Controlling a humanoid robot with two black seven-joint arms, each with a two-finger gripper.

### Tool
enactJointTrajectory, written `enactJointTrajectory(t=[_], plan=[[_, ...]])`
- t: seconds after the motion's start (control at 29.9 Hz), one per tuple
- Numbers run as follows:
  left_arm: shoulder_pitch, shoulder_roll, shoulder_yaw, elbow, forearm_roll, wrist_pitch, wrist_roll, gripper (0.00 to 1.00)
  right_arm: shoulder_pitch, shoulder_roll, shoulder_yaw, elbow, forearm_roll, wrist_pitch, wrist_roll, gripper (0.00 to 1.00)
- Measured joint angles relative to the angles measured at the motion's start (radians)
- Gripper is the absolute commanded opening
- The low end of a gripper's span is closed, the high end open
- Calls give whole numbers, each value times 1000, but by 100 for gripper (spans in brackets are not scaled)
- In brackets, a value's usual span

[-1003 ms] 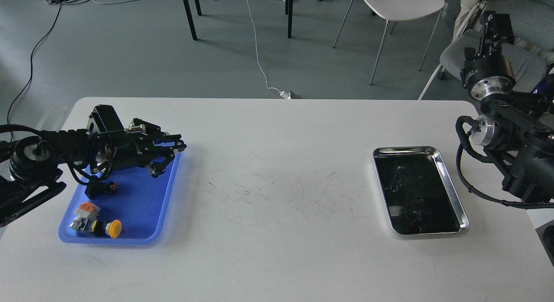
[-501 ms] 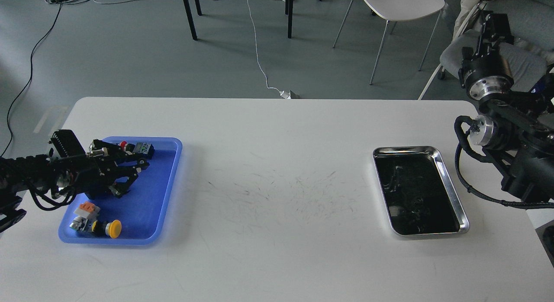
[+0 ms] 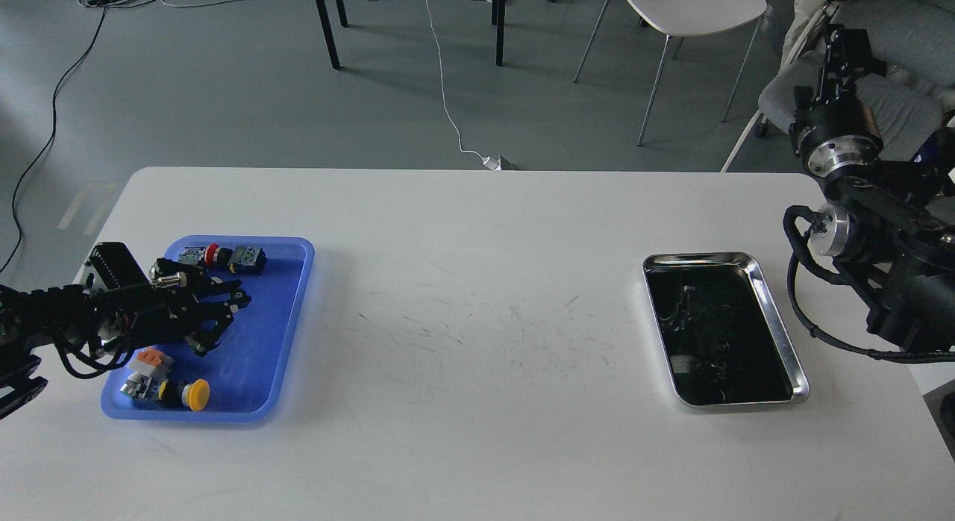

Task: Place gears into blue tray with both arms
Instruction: 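Lower the left gripper into the blue tray and release the part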

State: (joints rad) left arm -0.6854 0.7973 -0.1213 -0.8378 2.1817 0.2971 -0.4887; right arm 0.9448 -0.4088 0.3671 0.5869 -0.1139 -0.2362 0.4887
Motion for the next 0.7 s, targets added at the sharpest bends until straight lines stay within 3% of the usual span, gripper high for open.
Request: enactJointTrajectory(t=[0.7], plan=[[17, -47, -4, 76, 0, 13, 0, 13, -7, -1, -1, -1, 1, 1, 0, 96]])
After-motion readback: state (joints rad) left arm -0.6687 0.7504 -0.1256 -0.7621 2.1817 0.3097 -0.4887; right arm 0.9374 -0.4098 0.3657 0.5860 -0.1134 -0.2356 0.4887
